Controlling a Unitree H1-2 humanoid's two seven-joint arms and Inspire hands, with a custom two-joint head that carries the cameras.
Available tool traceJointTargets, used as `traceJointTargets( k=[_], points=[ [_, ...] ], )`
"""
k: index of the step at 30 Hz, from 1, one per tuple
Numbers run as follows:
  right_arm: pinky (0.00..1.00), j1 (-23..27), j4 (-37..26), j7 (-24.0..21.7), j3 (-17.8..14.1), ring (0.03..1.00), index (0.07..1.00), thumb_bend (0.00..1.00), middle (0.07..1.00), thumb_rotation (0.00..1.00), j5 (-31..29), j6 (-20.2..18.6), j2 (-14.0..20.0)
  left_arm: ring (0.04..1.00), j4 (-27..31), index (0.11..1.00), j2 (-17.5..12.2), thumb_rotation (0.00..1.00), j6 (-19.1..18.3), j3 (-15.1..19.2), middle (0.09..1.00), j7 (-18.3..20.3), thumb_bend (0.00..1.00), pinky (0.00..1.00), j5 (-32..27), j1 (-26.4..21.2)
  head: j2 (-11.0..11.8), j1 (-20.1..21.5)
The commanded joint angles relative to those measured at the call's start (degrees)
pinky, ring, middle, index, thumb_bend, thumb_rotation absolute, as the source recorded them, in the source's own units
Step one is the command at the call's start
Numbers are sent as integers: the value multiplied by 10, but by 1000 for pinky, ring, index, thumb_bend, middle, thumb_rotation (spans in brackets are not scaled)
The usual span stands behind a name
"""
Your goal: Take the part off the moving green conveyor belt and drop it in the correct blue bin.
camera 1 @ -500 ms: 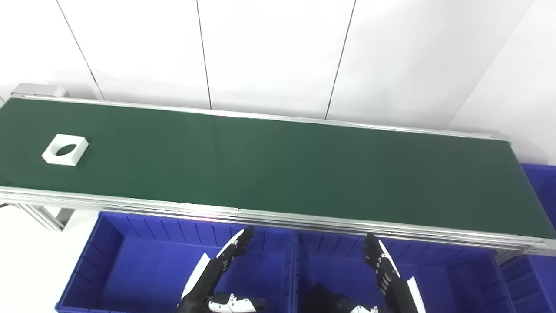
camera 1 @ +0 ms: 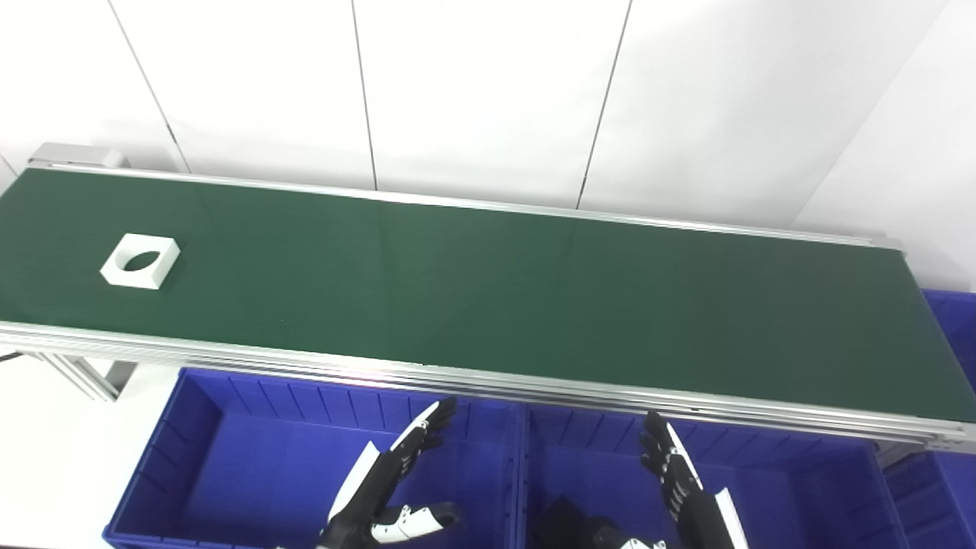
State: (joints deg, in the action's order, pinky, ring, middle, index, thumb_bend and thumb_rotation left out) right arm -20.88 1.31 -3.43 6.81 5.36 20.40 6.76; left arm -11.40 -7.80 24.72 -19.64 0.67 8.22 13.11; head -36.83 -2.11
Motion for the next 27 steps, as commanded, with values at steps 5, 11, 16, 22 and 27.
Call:
traceJointTargets(
  k=[5, 11, 16, 22, 27],
  points=[
    [875, 3, -19, -6, -4, 950, 968, 905, 981, 345, -6, -4, 3, 918, 3, 925, -5, 767, 22, -9, 934, -14, 782, 882, -10, -14, 4, 0],
    [867, 5, -9, -7, -9, 936, 961, 906, 969, 344, -7, -1, 3, 909, -9, 923, -3, 773, 22, -15, 929, -20, 809, 868, -10, -16, 26, -36],
    [919, 11, 20, -10, -13, 956, 972, 887, 969, 355, -12, 26, 8, 902, -25, 913, 2, 738, 22, -25, 916, -32, 819, 879, -11, -20, 58, -85],
    [832, 18, 37, 2, -16, 923, 974, 888, 968, 387, 12, 34, 11, 894, -37, 900, 0, 703, 22, -41, 912, -55, 834, 857, 0, -26, 83, -113],
    [941, 21, 48, -6, -16, 983, 998, 875, 997, 369, -4, 31, 11, 886, -46, 896, -4, 666, 22, -50, 903, -66, 846, 850, -1, -31, 104, -126]
  ],
)
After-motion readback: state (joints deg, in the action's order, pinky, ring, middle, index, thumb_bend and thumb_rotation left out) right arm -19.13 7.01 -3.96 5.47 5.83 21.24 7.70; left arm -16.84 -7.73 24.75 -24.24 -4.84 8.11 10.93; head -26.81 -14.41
